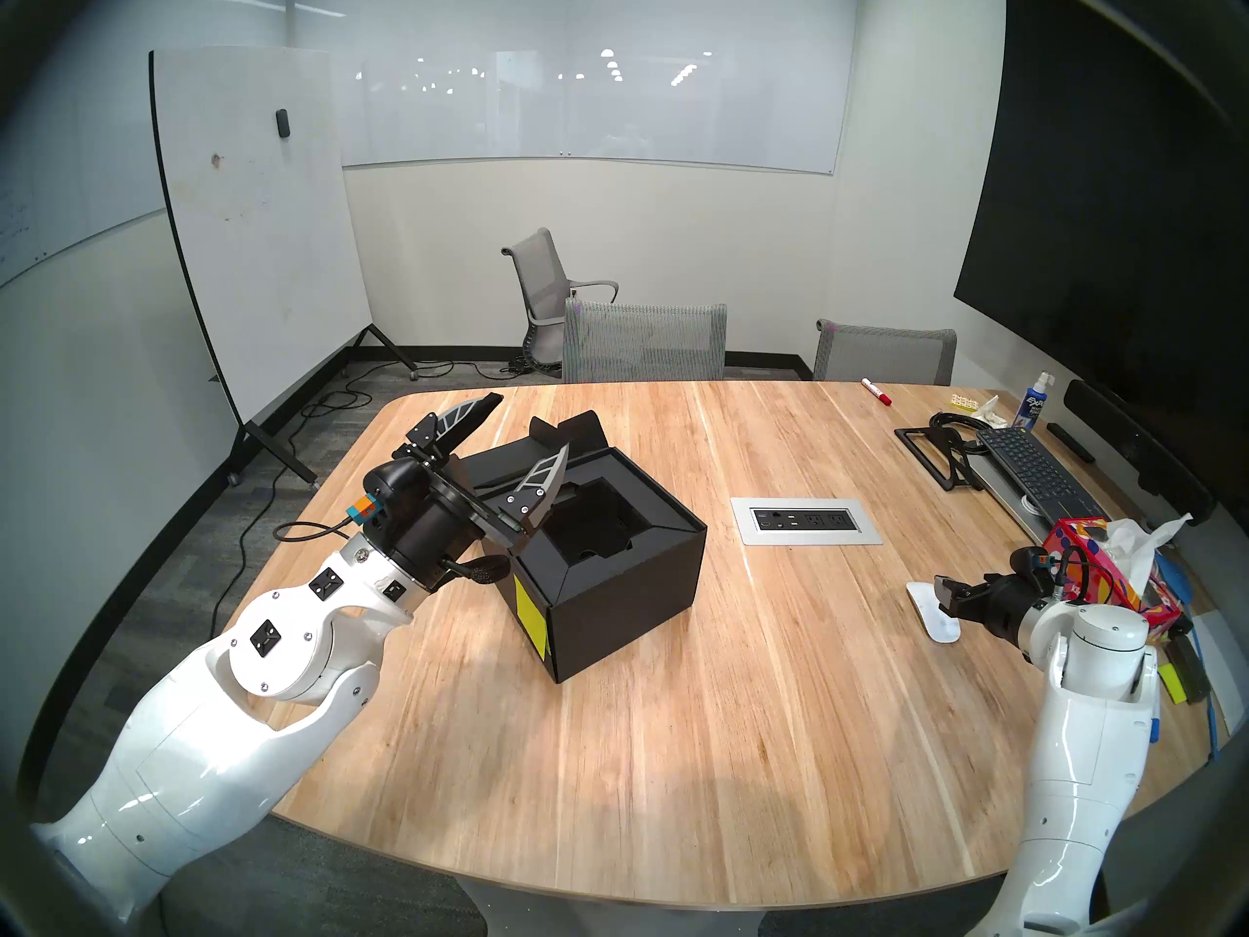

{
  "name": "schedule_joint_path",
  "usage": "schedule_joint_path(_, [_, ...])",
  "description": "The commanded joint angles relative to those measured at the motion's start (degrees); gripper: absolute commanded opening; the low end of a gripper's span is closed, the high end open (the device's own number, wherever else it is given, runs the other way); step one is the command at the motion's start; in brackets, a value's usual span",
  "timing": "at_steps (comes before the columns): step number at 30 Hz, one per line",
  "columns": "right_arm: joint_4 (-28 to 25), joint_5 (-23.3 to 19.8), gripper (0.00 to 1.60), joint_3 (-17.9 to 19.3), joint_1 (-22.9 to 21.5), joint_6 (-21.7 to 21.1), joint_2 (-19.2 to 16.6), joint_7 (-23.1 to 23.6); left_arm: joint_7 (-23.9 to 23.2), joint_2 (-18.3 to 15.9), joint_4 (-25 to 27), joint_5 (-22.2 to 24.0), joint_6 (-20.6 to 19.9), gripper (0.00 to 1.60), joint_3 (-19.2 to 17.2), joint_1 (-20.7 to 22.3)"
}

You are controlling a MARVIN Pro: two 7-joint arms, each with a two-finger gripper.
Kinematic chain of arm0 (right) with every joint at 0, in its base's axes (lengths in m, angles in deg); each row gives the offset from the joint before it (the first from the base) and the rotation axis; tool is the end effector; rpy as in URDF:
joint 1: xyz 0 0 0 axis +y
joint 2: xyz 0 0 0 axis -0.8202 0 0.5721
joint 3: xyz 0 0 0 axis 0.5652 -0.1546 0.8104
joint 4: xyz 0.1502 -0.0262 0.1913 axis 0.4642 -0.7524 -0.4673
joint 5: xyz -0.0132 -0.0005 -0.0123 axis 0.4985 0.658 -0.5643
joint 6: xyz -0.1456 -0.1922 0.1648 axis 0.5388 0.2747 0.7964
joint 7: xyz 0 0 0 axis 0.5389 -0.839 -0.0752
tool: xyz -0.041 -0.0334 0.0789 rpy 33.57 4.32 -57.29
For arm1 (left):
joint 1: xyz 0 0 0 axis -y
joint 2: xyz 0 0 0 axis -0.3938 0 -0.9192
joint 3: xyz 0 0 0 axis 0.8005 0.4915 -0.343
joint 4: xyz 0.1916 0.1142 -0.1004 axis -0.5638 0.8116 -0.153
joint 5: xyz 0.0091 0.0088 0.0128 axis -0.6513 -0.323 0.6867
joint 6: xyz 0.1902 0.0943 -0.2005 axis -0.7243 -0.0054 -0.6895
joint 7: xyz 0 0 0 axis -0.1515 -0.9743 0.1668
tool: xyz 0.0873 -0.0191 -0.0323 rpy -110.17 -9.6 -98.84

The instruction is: Open the box and place the mouse inside

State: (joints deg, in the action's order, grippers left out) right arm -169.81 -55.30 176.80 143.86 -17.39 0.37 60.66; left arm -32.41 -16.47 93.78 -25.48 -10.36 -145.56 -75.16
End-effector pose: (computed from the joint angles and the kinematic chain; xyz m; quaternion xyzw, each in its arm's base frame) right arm 0.3357 -0.2265 -0.2397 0.8543 0.0036 0.5179 0.0430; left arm 0.3238 -0.0100 -0.1357 0.5012 -0.2322 0.8096 0.1987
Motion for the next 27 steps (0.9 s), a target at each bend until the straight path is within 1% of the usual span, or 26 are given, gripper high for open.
schedule_joint_path(1, [0.35, 0.28, 1.60, -0.44, -1.25, 1.00, 0.00, -1.04, -0.14, -1.13, 1.87, 2.49, 0.04, 1.60, -1.70, -1.68])
schedule_joint_path(2, [0.56, 0.35, 1.60, -0.51, -1.34, 1.03, 0.00, -1.13, -0.06, -1.03, 1.91, 3.81, -0.36, 1.60, -1.85, -1.90])
schedule_joint_path(3, [0.56, 0.35, 1.60, -0.51, -1.34, 1.03, 0.00, -1.13, -0.06, -1.03, 1.91, 3.81, -0.36, 1.60, -1.85, -1.90])
schedule_joint_path(5, [1.14, 0.63, 1.60, -0.69, -1.54, 1.33, 0.06, -1.52, -0.13, -1.26, 1.58, 5.42, -0.61, 1.60, -2.25, -2.24])
schedule_joint_path(8, [1.25, 0.70, 1.60, -0.77, -1.53, 1.47, 0.08, -1.64, -0.08, -1.65, 1.50, 5.46, -0.41, 1.60, -2.61, -2.46])
schedule_joint_path(18, [1.09, 0.78, 1.60, -1.32, -0.96, 1.95, 0.42, -2.23, 0.61, -3.31, 2.44, 9.54, -1.05, 1.60, -5.11, -5.05])
schedule_joint_path(23, [1.00, 0.76, 1.60, -1.46, -0.68, 2.04, 0.69, -2.50, 0.17, -4.19, 2.37, 9.76, -0.83, 1.60, -5.75, -5.99])
schedule_joint_path(27, [1.18, 0.74, 1.60, -1.48, -0.39, 2.26, 0.94, -2.77, -0.71, -4.65, 2.49, 10.40, 0.09, 1.60, -6.37, -7.20])
